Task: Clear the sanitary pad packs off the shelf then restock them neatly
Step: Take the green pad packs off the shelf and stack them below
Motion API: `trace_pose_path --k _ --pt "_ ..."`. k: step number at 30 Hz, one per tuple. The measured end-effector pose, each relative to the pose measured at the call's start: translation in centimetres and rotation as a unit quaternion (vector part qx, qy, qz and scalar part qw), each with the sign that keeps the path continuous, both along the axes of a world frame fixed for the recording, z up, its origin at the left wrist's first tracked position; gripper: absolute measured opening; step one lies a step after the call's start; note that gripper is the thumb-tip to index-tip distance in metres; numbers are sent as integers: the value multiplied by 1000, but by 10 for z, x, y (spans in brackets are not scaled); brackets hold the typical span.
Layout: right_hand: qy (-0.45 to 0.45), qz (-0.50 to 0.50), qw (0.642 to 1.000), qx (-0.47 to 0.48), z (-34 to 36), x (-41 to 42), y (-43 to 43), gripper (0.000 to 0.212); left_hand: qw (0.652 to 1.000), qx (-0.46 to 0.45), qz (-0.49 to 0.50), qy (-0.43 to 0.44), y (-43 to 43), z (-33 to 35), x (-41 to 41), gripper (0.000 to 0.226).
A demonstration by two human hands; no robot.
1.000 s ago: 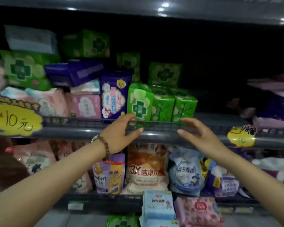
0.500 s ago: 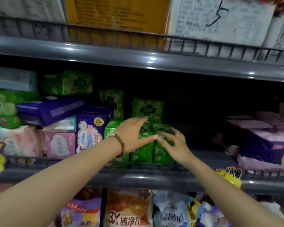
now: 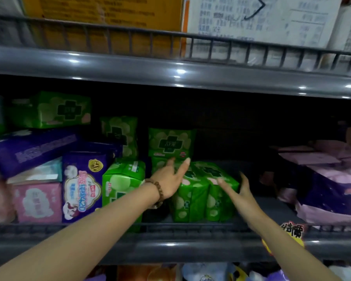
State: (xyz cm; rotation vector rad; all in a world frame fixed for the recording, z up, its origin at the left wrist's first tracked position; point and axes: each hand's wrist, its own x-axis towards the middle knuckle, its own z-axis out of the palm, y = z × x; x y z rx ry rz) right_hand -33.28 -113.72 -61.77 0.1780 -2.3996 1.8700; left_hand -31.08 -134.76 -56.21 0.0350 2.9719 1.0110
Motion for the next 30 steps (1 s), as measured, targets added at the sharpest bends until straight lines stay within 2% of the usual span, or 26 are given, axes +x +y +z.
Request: trace_pose_path --k 1,2,3,4,5,6,7,10,11,15,16,18,19,20,22,24,25,26,30 --pt "-16 13 1000 3 -1 -2 9 103 999 44 11 -19 3 -10 -3 117" --pt "-23 47 999 11 -3 -4 16 94 996 69 12 -52 8 -20 -5 132" --pt "-23 85 996 20 -5 -5 17 77 992 95 0 -88 11 -29 -8 136" --pt "-16 117 993 25 -5 -6 17 65 985 128 -21 -114 15 -37 -9 124" --pt "-4 141 990 25 -6 -8 15 60 981 151 -44 -117 20 -42 -7 101" --pt "9 151 988 18 -8 -12 13 58 978 172 -57 -102 24 -45 -6 80" --pt "24 150 988 2 -8 -14 10 56 976 196 -63 -78 24 -50 -8 71" --pt "70 95 990 -71 -4 -9 3 47 972 230 -47 -5 22 -46 -5 119" --pt "81 79 989 -93 -2 -7 2 48 971 235 -38 15 20 -41 -5 120" --pt "93 45 977 -187 21 14 7 85 961 254 -28 103 9 5 7 101" --pt "88 52 975 -200 27 21 10 91 958 253 -40 127 9 16 16 89" --pt "64 79 970 -219 36 40 14 107 955 232 -91 158 13 35 39 50" --pt "49 91 967 -234 38 48 16 111 954 221 -109 172 16 39 48 44" --pt "32 100 963 -250 39 57 18 113 949 219 -117 193 19 41 55 50" --pt "-1 112 953 -282 39 73 20 115 943 250 -92 201 24 44 67 86" --pt "-28 135 941 -308 39 90 20 114 949 276 -48 146 27 46 75 122" --pt "-44 142 936 -320 37 98 20 113 951 280 -42 122 28 46 80 128" --pt "-61 144 930 -331 35 107 18 112 953 279 -40 112 28 46 86 124" --pt "-119 146 909 -372 25 139 14 112 956 272 -25 103 23 41 112 83"
